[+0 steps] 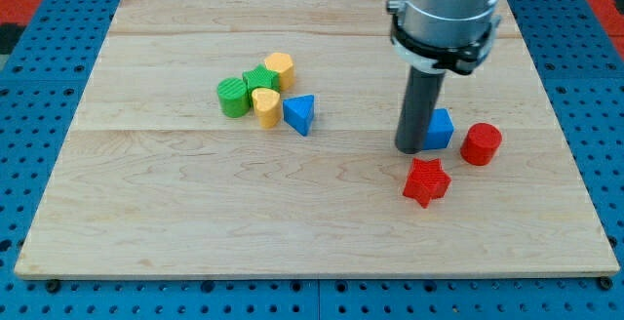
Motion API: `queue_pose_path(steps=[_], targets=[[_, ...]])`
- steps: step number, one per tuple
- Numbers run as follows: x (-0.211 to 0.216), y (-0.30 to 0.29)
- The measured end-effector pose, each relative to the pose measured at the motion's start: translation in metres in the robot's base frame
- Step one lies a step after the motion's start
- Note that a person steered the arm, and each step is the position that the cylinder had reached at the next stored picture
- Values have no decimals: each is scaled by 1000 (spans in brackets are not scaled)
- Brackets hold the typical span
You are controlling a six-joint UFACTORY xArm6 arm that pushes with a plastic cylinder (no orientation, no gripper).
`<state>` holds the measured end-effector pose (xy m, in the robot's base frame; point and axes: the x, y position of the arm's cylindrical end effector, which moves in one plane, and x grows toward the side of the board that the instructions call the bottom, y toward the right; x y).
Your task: Slide the red star towards the blue cube
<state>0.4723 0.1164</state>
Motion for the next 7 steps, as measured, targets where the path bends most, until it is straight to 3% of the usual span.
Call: queue_pose_path(steps=[1, 7], targets=[[3, 22], [-3, -40]])
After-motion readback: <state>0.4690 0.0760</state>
